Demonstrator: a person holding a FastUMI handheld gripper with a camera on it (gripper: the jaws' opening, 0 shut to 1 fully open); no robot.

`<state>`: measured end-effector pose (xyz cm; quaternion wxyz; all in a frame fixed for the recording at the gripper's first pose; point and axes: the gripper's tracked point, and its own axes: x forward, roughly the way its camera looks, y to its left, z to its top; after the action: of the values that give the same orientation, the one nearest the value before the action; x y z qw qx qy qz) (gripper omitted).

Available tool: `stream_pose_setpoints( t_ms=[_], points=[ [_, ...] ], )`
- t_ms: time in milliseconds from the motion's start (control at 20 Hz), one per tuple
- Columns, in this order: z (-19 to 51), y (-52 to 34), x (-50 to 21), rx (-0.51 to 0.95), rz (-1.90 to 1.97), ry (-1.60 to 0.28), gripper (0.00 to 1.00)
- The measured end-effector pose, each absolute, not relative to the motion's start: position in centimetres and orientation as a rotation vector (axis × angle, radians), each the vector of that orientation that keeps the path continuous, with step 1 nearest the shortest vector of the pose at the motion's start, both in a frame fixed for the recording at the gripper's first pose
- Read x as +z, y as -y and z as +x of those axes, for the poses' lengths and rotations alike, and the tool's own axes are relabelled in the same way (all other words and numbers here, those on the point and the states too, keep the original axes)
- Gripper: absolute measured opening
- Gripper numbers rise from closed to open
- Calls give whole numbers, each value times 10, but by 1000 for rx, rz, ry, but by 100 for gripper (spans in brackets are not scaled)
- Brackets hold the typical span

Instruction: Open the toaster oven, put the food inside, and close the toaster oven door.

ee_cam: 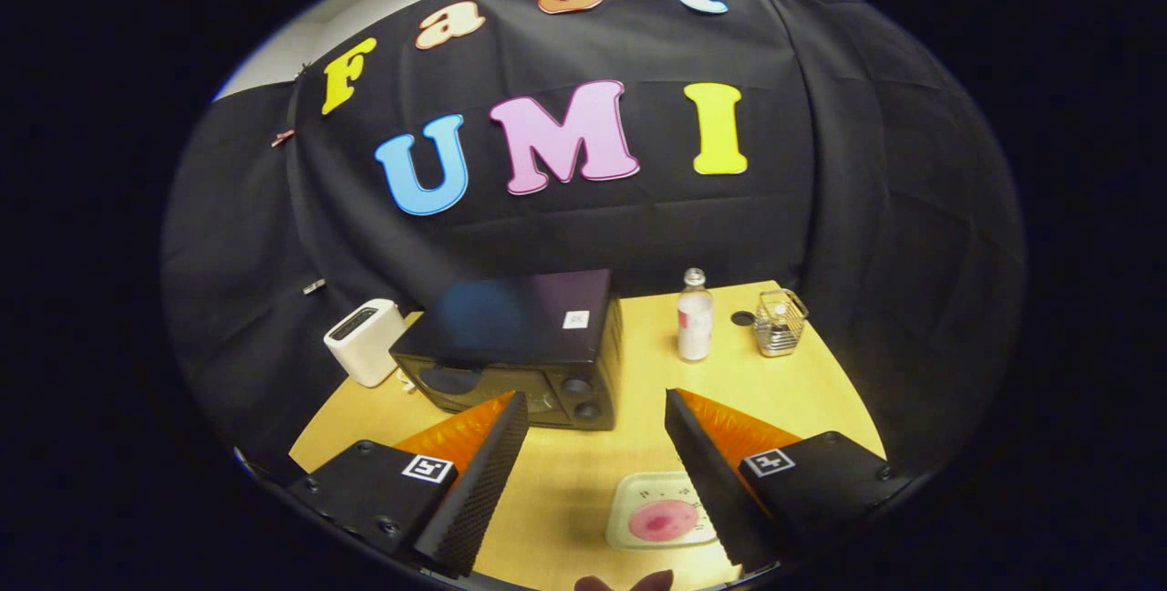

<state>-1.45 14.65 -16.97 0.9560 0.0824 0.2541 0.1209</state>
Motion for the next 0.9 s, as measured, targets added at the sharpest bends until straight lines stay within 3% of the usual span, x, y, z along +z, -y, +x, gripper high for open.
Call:
stream_pose_setpoints(
  t_ms=[400,900],
  points=[
    [20,-268,-187,270,148,-500,99],
    [63,-340,-258,148,82,-590,99]
  ],
)
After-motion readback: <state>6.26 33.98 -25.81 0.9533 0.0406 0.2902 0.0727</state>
